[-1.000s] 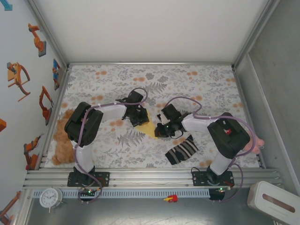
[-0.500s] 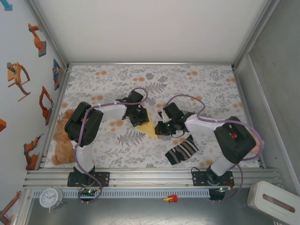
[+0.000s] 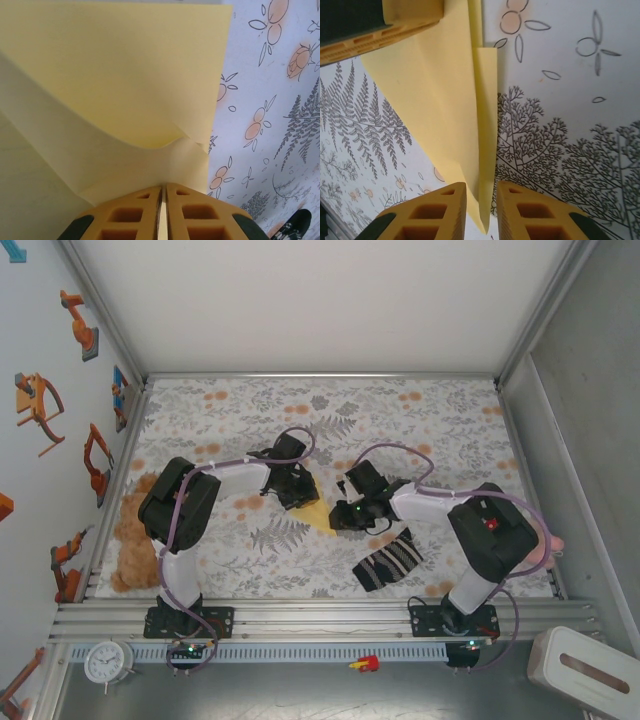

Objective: Fold a paper plane with a square sheet of paper (pick it up from the middle)

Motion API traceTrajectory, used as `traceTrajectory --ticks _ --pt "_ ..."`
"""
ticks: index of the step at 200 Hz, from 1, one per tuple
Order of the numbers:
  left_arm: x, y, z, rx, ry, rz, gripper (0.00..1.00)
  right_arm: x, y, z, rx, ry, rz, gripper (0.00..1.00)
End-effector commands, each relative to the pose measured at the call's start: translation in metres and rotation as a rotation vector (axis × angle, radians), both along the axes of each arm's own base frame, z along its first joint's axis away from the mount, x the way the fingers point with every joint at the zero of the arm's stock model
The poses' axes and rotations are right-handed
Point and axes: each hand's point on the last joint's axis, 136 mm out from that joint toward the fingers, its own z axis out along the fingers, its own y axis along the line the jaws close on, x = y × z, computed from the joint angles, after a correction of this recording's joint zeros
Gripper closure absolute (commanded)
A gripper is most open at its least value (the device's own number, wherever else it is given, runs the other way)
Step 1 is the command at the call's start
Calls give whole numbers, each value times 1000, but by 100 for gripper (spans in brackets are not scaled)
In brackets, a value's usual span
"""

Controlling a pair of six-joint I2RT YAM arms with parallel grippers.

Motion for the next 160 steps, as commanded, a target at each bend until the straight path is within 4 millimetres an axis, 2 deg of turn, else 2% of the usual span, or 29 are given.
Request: traceTrajectory --ticks 1,92,135,160 --pt "-33 46 -48 212 137 38 85 1 12 7 46 -3 41 80" --pt "-35 49 -51 224 147 38 85 -8 12 -6 41 38 84 94" --pt "-35 49 -51 226 147 38 85 -11 10 -12 29 51 94 95" --pt "-35 49 -51 226 148 36 85 -11 9 -10 25 48 95 92"
